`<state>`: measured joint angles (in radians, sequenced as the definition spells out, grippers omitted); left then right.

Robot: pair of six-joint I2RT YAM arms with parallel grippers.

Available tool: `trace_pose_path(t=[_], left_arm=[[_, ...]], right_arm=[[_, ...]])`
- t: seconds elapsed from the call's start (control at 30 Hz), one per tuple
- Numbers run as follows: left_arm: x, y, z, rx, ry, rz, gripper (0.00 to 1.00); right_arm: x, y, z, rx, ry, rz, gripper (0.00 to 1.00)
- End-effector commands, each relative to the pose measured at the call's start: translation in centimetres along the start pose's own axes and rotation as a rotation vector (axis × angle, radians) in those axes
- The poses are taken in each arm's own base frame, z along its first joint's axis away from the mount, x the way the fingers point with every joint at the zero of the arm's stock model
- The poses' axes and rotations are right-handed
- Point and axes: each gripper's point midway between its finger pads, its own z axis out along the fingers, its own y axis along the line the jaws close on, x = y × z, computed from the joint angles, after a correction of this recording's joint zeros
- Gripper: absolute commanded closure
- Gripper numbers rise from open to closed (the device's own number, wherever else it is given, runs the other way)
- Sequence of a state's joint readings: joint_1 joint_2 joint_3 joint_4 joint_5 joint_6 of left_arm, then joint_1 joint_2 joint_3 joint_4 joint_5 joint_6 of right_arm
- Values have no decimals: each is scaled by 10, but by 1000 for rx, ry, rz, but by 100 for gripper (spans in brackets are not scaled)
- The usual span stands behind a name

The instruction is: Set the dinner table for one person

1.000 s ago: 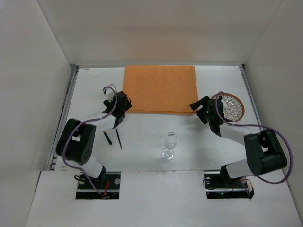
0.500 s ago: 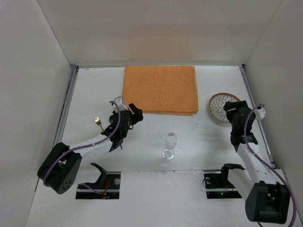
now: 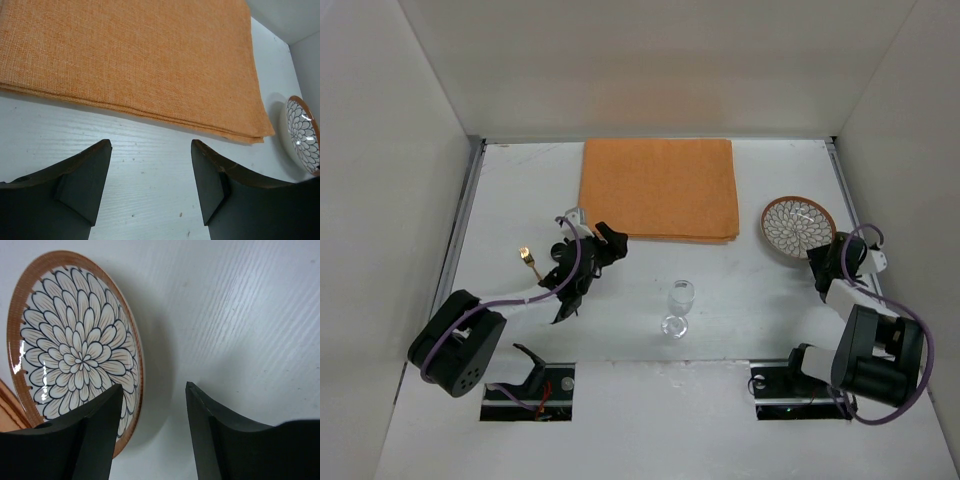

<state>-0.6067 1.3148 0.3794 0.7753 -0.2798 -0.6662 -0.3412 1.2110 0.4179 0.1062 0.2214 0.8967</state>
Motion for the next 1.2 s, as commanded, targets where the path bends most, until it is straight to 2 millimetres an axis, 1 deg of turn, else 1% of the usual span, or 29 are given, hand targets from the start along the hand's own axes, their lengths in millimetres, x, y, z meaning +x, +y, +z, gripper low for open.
trace_pose_path(t=[0.0,0.2,0.27,0.33,0.4,0.47,0.57,0.6,0.63,0.7,0.73,0.8,0.83,0.9,0.97,1.07,1.17], left_arm=[[-17,-10,-1,52,-63,-41,37],[-14,-9,0,46,-56,-39,37],[-15,-9,0,45,-59,-39,37],[-13,-7,1,40,-54,-38,37],[-15,-7,1,39,-58,-42,37],[-16,-7,1,39,-62,-41,37],[-17,-1,2,24,-64,-52,37],[-18,1,2,20,-66,-62,37],[-19,2,2,16,-68,-71,37],[-18,4,3,11,-67,-74,37],[-19,4,3,10,-68,-76,37],[-19,5,2,11,-69,-83,37],[-19,4,2,13,-69,-85,37],[-20,9,3,2,-70,-87,37],[-21,13,3,-6,-73,-103,37],[-26,19,1,-18,-86,-114,37],[-33,29,-1,-34,-106,-147,37]], right_arm=[[-8,30,8,-108,-2,38,45],[4,36,25,-141,63,114,61],[-1,37,25,-154,55,144,69],[-2,38,26,-161,58,158,82],[-6,41,21,-191,53,180,92],[-17,53,6,-274,14,213,96],[-43,81,-25,-416,-72,215,96],[-47,97,-40,-476,-79,201,96],[-49,107,-50,-511,-82,192,96],[-47,139,-77,-609,-67,158,96],[-41,157,-88,-654,-49,129,95],[-20,195,-109,-739,20,71,96],[-6,212,-116,-772,54,49,96],[27,246,-130,-831,139,3,95],[59,278,-139,-878,208,-39,95],[107,321,-144,-916,295,-85,95],[142,356,-138,-925,335,-112,95]])
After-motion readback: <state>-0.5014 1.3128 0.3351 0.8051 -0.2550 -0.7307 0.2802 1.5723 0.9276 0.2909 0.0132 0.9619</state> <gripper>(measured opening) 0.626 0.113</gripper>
